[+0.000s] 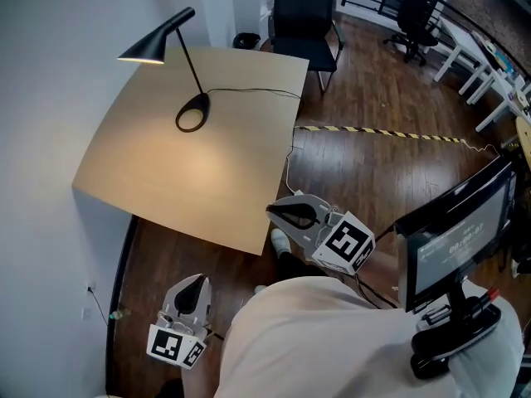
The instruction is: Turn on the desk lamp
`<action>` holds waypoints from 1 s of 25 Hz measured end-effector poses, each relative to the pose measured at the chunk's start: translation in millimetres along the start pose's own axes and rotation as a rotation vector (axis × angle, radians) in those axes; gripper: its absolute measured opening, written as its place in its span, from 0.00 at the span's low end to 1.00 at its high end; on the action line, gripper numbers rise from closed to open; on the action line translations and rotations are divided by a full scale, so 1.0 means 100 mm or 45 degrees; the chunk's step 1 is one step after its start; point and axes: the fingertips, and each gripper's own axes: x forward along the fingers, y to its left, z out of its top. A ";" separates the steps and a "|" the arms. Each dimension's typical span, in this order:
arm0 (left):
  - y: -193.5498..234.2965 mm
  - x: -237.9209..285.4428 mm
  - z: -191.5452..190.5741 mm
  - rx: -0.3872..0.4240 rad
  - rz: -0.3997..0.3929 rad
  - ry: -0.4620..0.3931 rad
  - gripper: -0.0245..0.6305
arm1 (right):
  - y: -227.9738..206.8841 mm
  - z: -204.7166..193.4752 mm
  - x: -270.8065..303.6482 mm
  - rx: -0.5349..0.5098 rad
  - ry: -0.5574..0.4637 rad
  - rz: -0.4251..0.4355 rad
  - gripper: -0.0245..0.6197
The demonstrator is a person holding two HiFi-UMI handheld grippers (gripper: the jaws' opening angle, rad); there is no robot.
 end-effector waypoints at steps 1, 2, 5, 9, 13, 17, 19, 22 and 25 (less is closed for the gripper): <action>-0.01 -0.01 -0.02 -0.001 0.001 0.002 0.06 | 0.00 0.00 0.00 -0.006 -0.008 0.003 0.04; -0.02 -0.01 -0.03 -0.003 0.002 0.004 0.06 | 0.01 0.00 -0.01 -0.005 -0.012 0.007 0.04; -0.05 -0.02 -0.06 -0.007 0.007 0.005 0.06 | 0.07 0.06 -0.04 0.015 -0.012 0.020 0.04; -0.08 0.01 -0.10 -0.007 0.001 0.010 0.06 | 0.07 0.05 -0.09 0.018 -0.021 0.011 0.04; -0.10 0.04 -0.10 -0.001 -0.011 0.010 0.06 | 0.08 0.04 -0.14 0.017 -0.020 0.006 0.04; -0.13 0.03 -0.08 0.010 -0.020 0.004 0.06 | 0.11 0.02 -0.16 0.026 -0.019 -0.001 0.04; -0.14 0.03 -0.07 0.011 -0.022 0.000 0.06 | 0.13 0.02 -0.16 0.029 -0.019 0.002 0.04; -0.14 0.03 -0.09 0.008 -0.022 -0.002 0.06 | 0.16 0.02 -0.14 0.028 -0.017 0.012 0.04; -0.12 0.00 -0.11 0.005 -0.019 -0.001 0.06 | 0.20 0.02 -0.11 0.024 -0.015 0.021 0.04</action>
